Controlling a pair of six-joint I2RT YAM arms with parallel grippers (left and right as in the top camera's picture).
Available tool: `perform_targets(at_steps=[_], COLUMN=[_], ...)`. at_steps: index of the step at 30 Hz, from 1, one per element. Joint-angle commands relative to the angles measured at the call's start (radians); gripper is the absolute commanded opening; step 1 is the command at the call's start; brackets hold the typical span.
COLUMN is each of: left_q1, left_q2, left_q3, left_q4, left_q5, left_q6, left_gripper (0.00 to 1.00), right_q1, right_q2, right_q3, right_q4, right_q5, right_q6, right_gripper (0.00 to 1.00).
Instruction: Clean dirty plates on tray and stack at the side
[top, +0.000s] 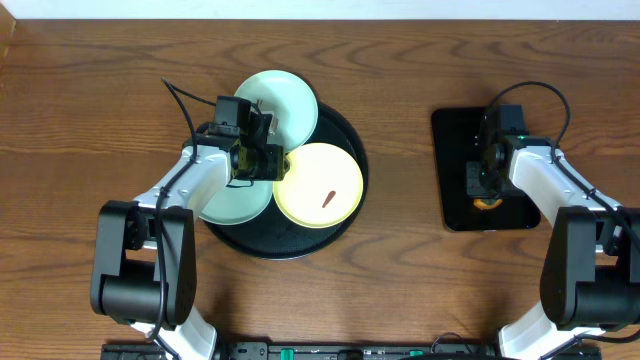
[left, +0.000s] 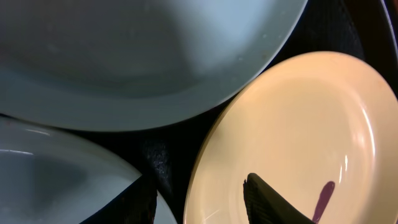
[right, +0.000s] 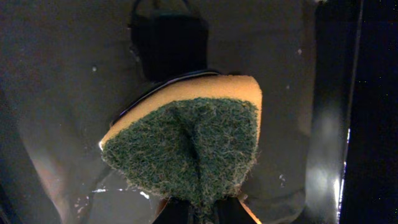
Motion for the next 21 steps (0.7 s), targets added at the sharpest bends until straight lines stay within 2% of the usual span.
perform_targets(at_steps=[1, 11, 21], left_q1=[-0.002, -0.005, -0.067], left_q2=[0.011, 0.021, 0.082], left_q3=[0.036, 0.042, 0.036], left_q4=[-0.007, -0.025, -0.009], left_q5=[0.006, 0.005, 0.005], left_q6=[0.021, 0.039, 0.039], left_gripper=[0.48, 0.48, 0.47], right_q1=[-0.005, -0.005, -0.005], right_q2=[-0.025, -0.025, -0.025], right_q3=[0.005, 0.005, 0.005], right_q4=[0.003, 0.002, 0.002], right_q5=[-0.002, -0.002, -0.001], right_q6=[-0.004, -0.004, -0.004], right_gripper=[0.01, 0.01, 0.01])
